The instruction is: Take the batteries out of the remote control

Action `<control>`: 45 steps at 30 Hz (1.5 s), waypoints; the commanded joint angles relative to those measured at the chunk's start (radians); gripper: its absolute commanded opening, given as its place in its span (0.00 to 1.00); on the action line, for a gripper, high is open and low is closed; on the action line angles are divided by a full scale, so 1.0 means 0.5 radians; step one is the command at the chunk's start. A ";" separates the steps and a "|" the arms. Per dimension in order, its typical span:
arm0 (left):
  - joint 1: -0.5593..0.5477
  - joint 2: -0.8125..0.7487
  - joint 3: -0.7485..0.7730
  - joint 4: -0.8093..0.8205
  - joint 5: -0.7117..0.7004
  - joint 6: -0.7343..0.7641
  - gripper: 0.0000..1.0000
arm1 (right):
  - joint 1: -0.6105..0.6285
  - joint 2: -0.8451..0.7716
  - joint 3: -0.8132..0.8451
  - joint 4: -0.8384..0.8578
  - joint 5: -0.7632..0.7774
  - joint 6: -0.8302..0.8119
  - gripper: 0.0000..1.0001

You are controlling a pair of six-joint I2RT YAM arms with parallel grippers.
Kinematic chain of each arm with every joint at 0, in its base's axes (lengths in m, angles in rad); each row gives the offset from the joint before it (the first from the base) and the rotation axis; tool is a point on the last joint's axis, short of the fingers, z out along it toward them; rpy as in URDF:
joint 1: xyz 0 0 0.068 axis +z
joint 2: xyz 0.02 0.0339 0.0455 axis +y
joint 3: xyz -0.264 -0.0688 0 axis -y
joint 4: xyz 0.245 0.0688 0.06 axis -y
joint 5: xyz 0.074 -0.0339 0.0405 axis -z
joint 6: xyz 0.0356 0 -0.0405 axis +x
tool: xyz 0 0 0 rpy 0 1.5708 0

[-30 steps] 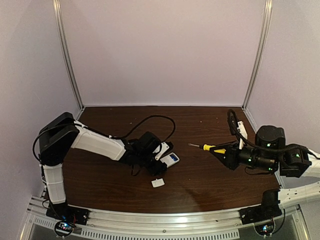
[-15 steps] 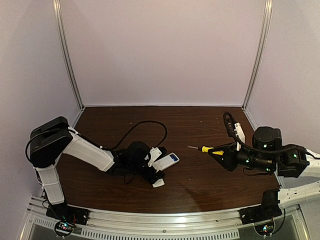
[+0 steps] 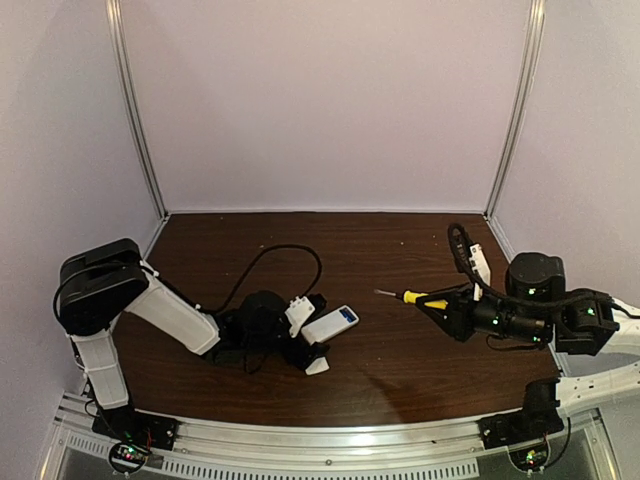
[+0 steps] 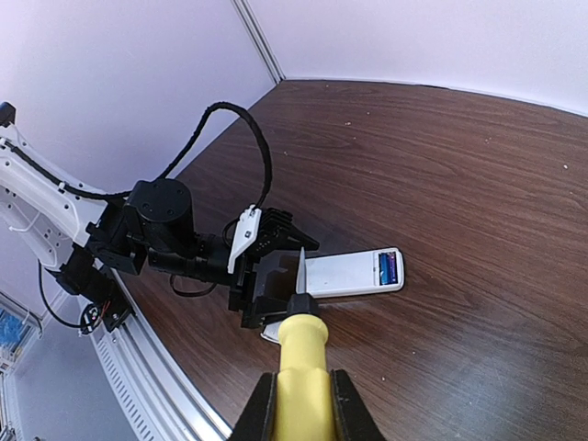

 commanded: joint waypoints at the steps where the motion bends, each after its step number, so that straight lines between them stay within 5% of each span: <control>1: -0.009 0.023 0.004 0.191 0.005 0.046 0.96 | 0.003 -0.023 -0.028 0.022 0.001 -0.010 0.01; 30: 0.082 0.280 0.194 0.148 0.096 -0.058 0.78 | 0.003 -0.014 -0.034 0.026 -0.008 -0.014 0.01; 45: 0.111 0.372 0.162 0.239 0.246 -0.018 0.57 | 0.005 0.000 -0.037 0.032 -0.009 -0.019 0.01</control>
